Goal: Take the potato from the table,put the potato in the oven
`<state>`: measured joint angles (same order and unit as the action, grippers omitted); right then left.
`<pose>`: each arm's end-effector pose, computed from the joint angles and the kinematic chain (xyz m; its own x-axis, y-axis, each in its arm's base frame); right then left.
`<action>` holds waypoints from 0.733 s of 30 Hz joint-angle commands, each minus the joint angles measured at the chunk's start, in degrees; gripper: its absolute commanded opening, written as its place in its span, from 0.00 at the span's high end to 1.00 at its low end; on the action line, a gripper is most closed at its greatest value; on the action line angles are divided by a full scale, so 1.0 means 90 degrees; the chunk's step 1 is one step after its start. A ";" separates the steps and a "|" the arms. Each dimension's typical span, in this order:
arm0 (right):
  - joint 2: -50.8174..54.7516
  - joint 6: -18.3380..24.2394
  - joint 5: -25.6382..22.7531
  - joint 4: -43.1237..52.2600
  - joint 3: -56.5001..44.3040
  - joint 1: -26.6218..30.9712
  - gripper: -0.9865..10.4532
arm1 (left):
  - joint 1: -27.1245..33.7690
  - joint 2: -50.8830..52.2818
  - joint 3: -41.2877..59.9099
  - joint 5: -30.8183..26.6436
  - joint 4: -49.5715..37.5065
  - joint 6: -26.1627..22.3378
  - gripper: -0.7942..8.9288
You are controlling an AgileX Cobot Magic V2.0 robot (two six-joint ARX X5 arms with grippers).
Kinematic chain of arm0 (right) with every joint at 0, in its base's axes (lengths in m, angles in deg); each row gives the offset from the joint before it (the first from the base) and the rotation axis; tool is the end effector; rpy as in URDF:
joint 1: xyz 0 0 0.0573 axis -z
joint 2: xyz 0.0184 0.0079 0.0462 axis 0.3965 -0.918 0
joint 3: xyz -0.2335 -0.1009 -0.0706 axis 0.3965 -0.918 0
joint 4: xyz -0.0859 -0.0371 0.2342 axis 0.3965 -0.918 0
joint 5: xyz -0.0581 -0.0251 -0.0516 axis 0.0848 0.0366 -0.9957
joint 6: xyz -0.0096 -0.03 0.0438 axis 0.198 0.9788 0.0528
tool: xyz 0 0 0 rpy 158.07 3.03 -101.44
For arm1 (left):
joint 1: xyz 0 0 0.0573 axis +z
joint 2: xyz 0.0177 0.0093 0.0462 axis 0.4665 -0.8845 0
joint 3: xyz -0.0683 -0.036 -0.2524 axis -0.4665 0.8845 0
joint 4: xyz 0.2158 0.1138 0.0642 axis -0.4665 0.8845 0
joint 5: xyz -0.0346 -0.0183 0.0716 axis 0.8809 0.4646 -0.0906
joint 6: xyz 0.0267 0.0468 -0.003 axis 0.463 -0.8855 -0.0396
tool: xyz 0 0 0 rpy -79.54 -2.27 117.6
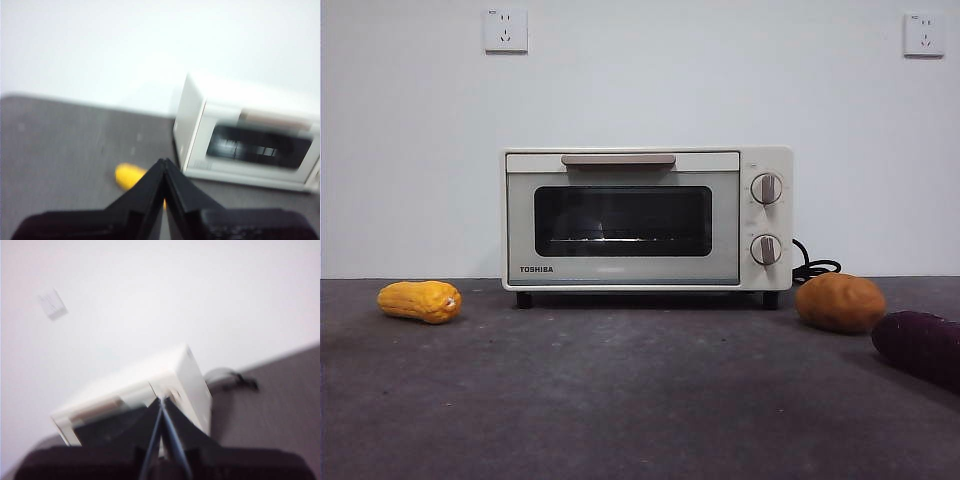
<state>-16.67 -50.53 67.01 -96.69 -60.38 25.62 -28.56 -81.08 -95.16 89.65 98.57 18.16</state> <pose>0.0577 0.0036 0.2718 0.9660 0.1686 0.1961 -0.2315 0.9019 0.3647 0.0764 -0.0020 0.2627 0.9989 -0.0468 0.0054 0.0468 0.9737 -0.2231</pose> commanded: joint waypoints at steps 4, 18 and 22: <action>-0.0505 -0.0049 0.0015 0.0034 0.1049 -0.0005 0.91 | 0.0019 -0.0612 -0.1137 0.0299 -0.0024 0.0068 0.92; -0.2888 -0.0032 0.1360 -0.1690 0.4216 -0.0005 0.92 | 0.0019 -0.2997 -0.3762 0.1562 0.1302 0.0044 0.92; -0.3548 0.0401 0.1834 -0.2582 0.4930 -0.0005 0.92 | 0.0019 -0.3730 -0.4291 0.2030 0.1647 0.0027 0.92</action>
<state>-47.73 -49.22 82.88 -118.68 -17.04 25.62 -28.56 -113.38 -133.24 106.92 113.06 18.42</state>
